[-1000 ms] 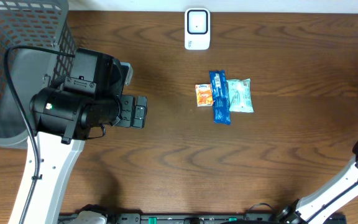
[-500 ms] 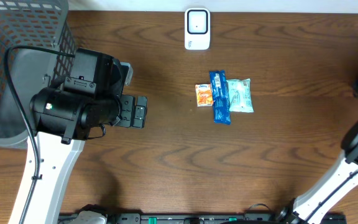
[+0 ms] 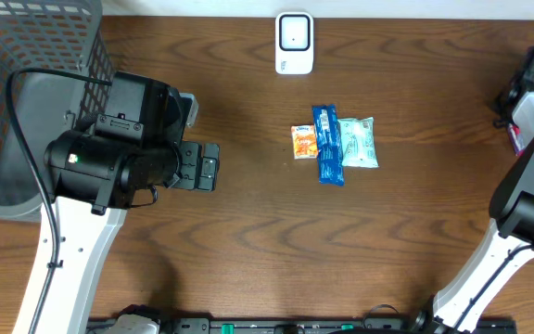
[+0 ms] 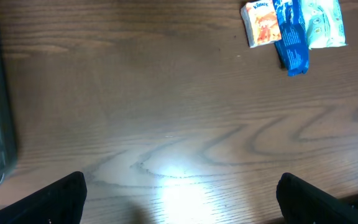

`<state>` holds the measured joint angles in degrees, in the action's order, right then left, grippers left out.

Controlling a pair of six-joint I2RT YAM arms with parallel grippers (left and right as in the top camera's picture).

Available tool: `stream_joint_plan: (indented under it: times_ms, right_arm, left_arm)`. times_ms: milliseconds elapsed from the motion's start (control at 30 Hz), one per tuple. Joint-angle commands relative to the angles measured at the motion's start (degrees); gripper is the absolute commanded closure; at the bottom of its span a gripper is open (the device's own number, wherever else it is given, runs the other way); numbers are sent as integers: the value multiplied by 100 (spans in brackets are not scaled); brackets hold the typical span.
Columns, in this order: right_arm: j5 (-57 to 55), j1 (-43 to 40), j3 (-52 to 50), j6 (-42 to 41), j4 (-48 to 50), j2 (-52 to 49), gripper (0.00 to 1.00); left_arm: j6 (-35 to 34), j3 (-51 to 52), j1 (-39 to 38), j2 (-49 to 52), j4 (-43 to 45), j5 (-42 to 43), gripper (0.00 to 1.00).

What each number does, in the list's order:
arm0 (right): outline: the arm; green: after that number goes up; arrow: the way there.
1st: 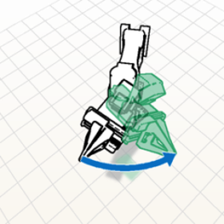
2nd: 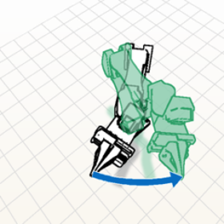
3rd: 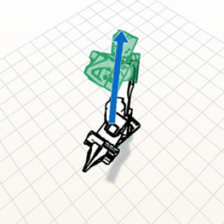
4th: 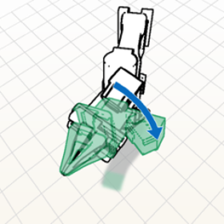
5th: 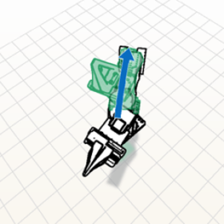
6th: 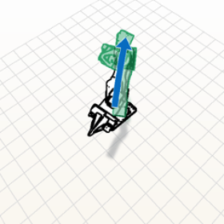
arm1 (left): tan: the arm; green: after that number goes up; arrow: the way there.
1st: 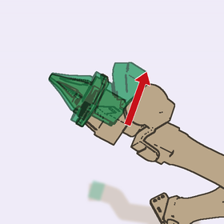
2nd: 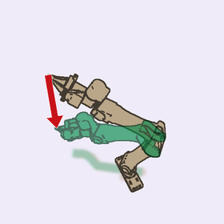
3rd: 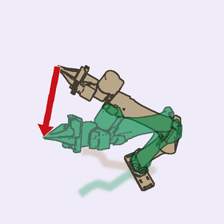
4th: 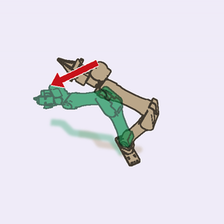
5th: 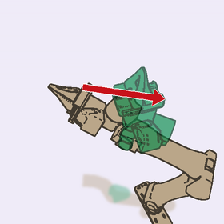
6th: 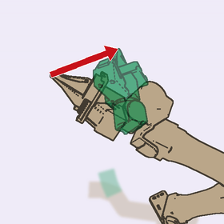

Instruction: Scan the item barcode

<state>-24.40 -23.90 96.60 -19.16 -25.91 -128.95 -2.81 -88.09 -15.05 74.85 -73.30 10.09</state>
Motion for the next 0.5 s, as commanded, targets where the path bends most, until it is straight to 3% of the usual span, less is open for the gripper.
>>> stream_joint_plan:
  times_ms: [0, 233, 467]
  right_arm:
    - [-363, -157, 76, -332, -44, 166, 91]
    - [-330, -470, 92, 55, 170, 166, 78]
    - [-70, -562, 125, 876, 212, 369, 52]
  left_arm:
    - [-7, -52, 31, 17, -20, -72, 2]
    - [-7, -52, 31, 17, -20, -72, 2]
    - [-7, -52, 31, 17, -20, -72, 2]
